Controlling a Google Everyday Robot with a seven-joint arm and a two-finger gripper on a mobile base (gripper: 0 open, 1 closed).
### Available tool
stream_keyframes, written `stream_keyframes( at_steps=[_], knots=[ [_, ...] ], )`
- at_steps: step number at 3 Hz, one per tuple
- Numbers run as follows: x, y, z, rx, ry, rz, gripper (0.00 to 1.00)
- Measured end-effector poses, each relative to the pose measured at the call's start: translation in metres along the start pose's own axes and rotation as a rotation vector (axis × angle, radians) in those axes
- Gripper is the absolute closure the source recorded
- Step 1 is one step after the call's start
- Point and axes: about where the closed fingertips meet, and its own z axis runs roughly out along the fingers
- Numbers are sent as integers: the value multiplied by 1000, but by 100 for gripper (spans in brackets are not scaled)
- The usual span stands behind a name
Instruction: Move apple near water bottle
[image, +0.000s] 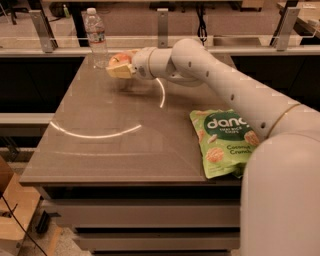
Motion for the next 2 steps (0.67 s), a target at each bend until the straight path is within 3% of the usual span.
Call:
stream_keyframes(
  at_steps=[1, 2],
  knots=[
    [8, -10, 22, 0, 42, 21, 100],
    [18, -18, 39, 5, 43, 70, 82]
  ],
)
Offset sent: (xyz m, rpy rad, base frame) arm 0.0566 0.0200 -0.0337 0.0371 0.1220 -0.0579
